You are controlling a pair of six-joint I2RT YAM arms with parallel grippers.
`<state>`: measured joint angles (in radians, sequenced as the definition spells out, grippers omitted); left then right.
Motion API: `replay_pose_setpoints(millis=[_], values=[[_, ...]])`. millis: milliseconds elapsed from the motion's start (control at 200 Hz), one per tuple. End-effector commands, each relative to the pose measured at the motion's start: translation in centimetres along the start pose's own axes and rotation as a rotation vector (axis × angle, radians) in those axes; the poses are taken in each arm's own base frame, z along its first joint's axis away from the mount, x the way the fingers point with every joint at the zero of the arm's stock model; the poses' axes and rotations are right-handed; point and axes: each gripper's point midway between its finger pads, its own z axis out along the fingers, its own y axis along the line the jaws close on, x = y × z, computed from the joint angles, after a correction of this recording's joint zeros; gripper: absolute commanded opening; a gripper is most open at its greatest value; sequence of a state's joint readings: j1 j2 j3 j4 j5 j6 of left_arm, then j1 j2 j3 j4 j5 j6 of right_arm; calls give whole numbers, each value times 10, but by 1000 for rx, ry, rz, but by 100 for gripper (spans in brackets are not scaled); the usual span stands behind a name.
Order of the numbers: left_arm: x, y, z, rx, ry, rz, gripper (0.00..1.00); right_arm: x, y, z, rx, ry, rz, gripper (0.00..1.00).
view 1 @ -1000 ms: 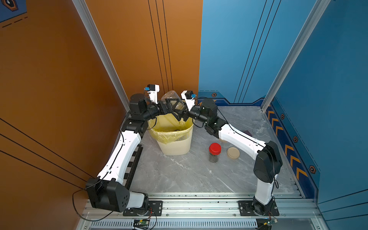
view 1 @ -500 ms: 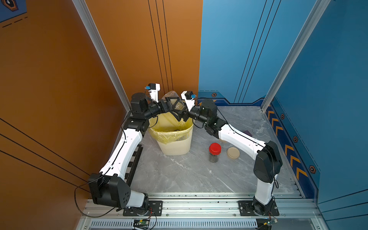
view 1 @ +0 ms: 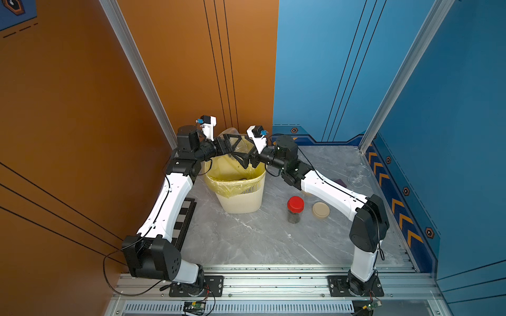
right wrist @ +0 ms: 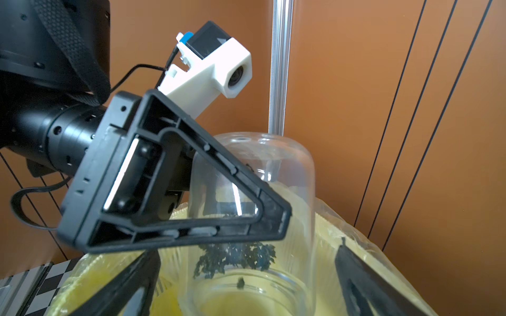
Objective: Empty moldy tea leaves from jars
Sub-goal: Pour the moldy tea leaves from the jar into the trash bin.
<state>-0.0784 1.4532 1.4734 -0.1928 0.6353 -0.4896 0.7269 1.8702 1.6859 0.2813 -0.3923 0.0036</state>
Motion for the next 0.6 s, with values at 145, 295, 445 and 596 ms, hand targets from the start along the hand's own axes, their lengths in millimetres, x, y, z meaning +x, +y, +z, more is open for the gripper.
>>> replay_pose_setpoints(millis=[145,295,445,596], values=[[-12,-19,-17,-72,4,194,48,-23,12,-28,-27,-5,-22,100],[-1,-27,-11,-130,60,309,48,-22,13,-41,-15,-1,-21,100],[13,-40,-2,-244,151,512,49,-20,13,-54,-3,6,-13,100],[18,-39,1,-336,195,633,49,-18,17,-71,13,5,-5,100]])
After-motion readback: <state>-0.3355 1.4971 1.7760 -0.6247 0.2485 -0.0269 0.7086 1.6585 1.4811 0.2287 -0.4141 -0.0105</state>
